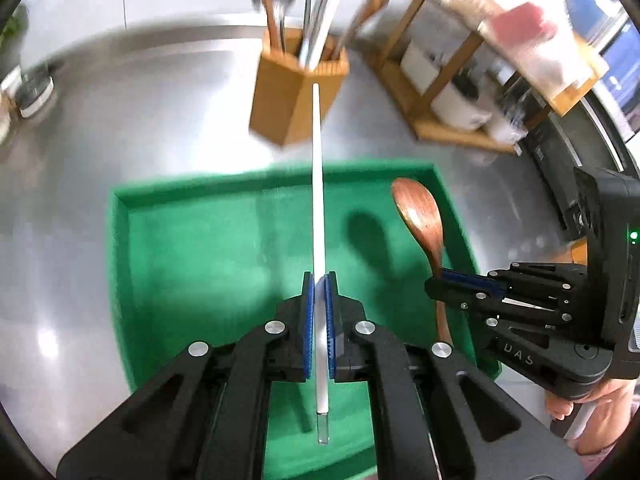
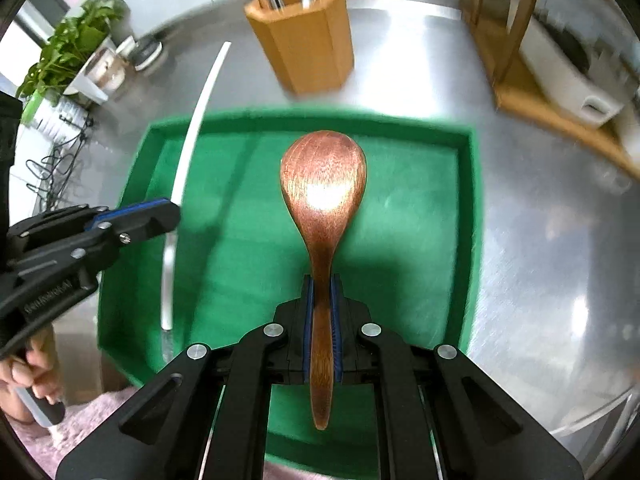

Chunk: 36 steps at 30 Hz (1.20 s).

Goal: Organize utensils
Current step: 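Lift and insert the chopstick into the holder with the left tool while the right tool inserts the spoon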

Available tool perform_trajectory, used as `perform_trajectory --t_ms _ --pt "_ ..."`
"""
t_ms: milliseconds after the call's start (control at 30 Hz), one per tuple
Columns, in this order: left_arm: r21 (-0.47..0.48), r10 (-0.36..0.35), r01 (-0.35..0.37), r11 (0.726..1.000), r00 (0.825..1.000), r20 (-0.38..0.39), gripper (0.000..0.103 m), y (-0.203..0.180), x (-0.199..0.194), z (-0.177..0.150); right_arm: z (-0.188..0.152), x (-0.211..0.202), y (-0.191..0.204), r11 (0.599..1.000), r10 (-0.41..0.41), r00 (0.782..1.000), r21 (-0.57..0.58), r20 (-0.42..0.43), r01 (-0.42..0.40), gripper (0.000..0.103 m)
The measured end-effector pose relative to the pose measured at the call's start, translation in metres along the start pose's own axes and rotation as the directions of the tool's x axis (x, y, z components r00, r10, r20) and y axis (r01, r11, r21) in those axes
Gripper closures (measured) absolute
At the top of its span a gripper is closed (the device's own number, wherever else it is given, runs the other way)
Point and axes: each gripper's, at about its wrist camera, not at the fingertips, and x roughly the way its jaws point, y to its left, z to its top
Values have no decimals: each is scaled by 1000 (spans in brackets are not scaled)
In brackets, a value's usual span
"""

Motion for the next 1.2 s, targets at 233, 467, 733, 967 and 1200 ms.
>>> perform_trajectory --t_ms 233,467,733,967,1200 --pt "31 7 -15 999 971 238 99 10 -33 9 9 -33 10 999 -39 956 -9 292 44 95" --pt "38 28 -48 998 906 421 99 12 -54 23 23 -54 -1 998 -3 858 51 514 -27 95" --pt "56 -2 -36 998 822 570 99 18 -58 56 60 -69 -11 989 27 730 90 683 -121 95" --pt "63 -58 22 998 745 665 99 21 -50 101 103 -62 -14 985 39 671 84 740 -150 95" --pt "60 -70 39 997 728 682 99 25 -24 138 132 -33 -10 986 67 675 55 735 -158 95"
